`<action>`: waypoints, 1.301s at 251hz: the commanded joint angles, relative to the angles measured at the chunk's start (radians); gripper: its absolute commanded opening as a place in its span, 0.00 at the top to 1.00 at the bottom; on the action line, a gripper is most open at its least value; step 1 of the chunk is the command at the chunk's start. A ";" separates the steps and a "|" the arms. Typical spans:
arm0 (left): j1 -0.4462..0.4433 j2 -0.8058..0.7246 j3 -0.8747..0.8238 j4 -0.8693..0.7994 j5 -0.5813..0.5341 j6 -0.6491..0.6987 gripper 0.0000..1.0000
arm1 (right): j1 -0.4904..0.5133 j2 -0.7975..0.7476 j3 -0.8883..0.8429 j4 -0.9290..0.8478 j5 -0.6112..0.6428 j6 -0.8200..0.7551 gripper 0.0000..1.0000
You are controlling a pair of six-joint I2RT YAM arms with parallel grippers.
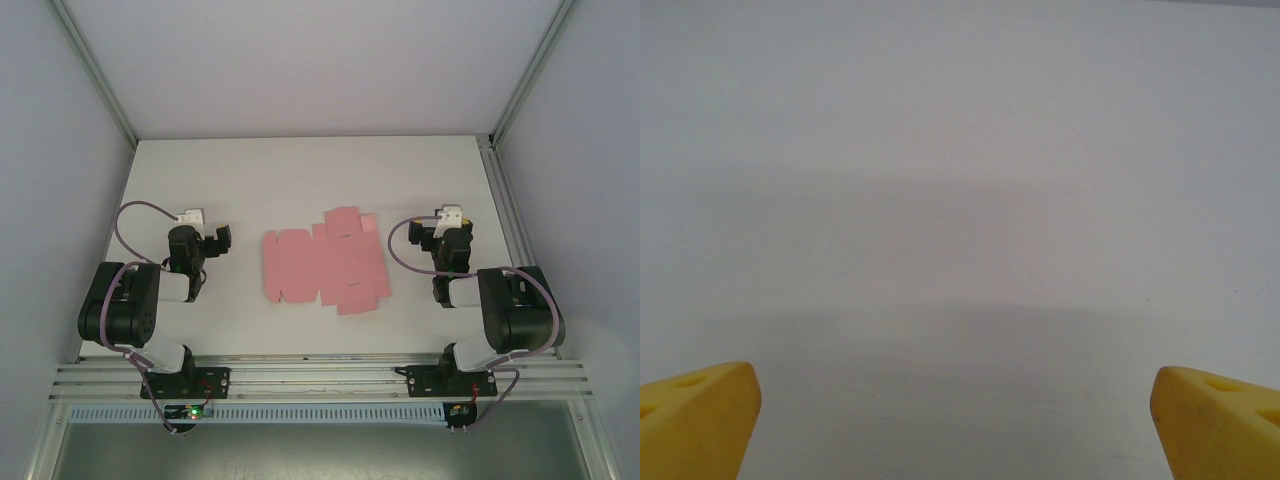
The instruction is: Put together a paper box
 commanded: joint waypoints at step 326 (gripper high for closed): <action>-0.191 -0.024 0.320 -0.816 0.700 -0.484 0.00 | 0.300 0.146 0.399 -0.949 -0.337 0.581 0.40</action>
